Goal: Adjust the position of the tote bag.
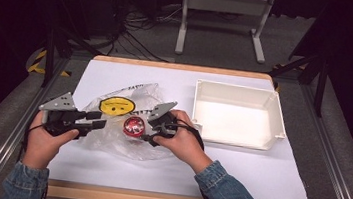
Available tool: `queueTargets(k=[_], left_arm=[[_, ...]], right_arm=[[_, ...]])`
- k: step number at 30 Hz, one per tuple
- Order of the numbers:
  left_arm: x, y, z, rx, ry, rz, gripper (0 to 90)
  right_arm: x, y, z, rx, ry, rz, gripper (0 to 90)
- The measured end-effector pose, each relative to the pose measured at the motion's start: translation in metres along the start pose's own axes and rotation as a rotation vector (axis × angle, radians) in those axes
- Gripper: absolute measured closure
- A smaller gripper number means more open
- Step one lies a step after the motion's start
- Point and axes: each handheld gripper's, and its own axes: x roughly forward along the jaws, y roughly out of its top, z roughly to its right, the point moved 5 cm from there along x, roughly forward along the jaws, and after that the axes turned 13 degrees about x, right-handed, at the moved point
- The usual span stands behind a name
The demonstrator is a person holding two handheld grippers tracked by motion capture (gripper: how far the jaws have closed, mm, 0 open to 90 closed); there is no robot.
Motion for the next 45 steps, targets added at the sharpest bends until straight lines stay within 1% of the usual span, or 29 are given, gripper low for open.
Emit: queueTargets(k=[2, 4, 5, 6, 8, 10, 11, 14, 16, 18, 19, 21, 23, 24, 25, 30, 33, 35, 36, 38, 40, 43, 45], left_arm=[[0.01, -0.002, 0.003, -0.002, -0.023, -0.027, 64.4], [0.017, -0.004, 0.003, -0.005, -0.034, -0.036, 65.5], [0.018, -0.005, 0.003, -0.003, -0.037, -0.038, 65.6], [0.019, -0.006, 0.003, -0.011, -0.041, -0.043, 65.6], [0.019, -0.007, 0.001, -0.014, -0.037, -0.04, 65.9], [0.016, -0.007, 0.0, -0.014, -0.031, -0.039, 66.1], [0.015, -0.008, -0.001, -0.023, -0.029, -0.036, 66.1], [0.014, -0.008, -0.002, -0.026, -0.028, -0.033, 66.0], [0.012, -0.009, -0.003, -0.03, -0.024, -0.031, 66.0], [0.01, -0.011, -0.005, -0.043, -0.023, -0.029, 65.5], [0.01, -0.011, -0.005, -0.043, -0.023, -0.029, 65.4], [0.009, -0.013, -0.007, -0.048, -0.018, -0.031, 65.0], [0.008, -0.013, -0.007, -0.054, -0.018, -0.028, 64.9], [0.007, -0.014, -0.008, -0.051, -0.015, -0.031, 64.8], [0.006, -0.014, -0.008, -0.059, -0.012, -0.027, 64.7], [0.005, -0.017, -0.011, -0.062, -0.01, -0.029, 64.0], [0.005, -0.018, -0.012, -0.067, -0.009, -0.033, 63.4], [0.004, -0.018, -0.012, -0.08, -0.006, -0.032, 63.1], [0.004, -0.019, -0.013, -0.075, -0.007, -0.031, 62.9], [0.003, -0.019, -0.013, -0.081, -0.001, -0.027, 62.6], [0.002, -0.019, -0.014, -0.08, -0.003, -0.025, 62.2], [0.001, -0.02, -0.014, -0.082, 0.002, -0.023, 62.0], [0.0, -0.021, -0.016, -0.074, 0.005, -0.024, 61.6]], right_arm=[[0.003, -0.001, 0.0, 0.003, 0.0, -0.013, 41.9], [0.007, -0.002, -0.001, 0.005, 0.006, -0.022, 36.7], [0.01, -0.001, -0.001, 0.012, 0.01, -0.021, 33.0], [0.011, -0.001, -0.001, 0.015, 0.013, -0.019, 29.4], [0.017, -0.001, -0.001, 0.023, 0.02, -0.019, 22.9], [0.022, -0.001, 0.0, 0.022, 0.019, -0.019, 18.7], [0.025, -0.001, 0.0, 0.025, 0.022, -0.017, 18.0], [0.034, 0.0, 0.001, 0.035, 0.032, -0.018, 16.8], [0.037, 0.0, 0.001, 0.034, 0.035, -0.021, 15.8], [0.045, 0.001, 0.002, 0.021, 0.038, -0.023, 11.6], [0.045, 0.001, 0.002, 0.021, 0.038, -0.023, 11.6], [0.053, 0.002, 0.002, 0.01, 0.055, -0.025, 9.5], [0.056, 0.003, 0.001, 0.002, 0.062, -0.026, 9.0], [0.059, 0.003, 0.0, -0.004, 0.068, -0.03, 8.9], [0.063, 0.002, -0.001, 0.0, 0.071, -0.037, 8.9], [0.069, 0.0, -0.001, -0.004, 0.08, -0.037, 9.3], [0.068, 0.001, -0.001, 0.001, 0.084, -0.021, 10.0], [0.067, 0.002, -0.001, 0.0, 0.09, -0.015, 11.3], [0.066, 0.002, -0.002, 0.005, 0.09, -0.008, 12.0], [0.065, 0.003, -0.002, 0.008, 0.094, 0.004, 13.1], [0.064, 0.004, -0.002, 0.008, 0.093, 0.018, 16.2], [0.063, 0.005, -0.002, 0.01, 0.093, 0.026, 17.7], [0.061, 0.007, -0.001, 0.021, 0.087, 0.045, 21.3]])
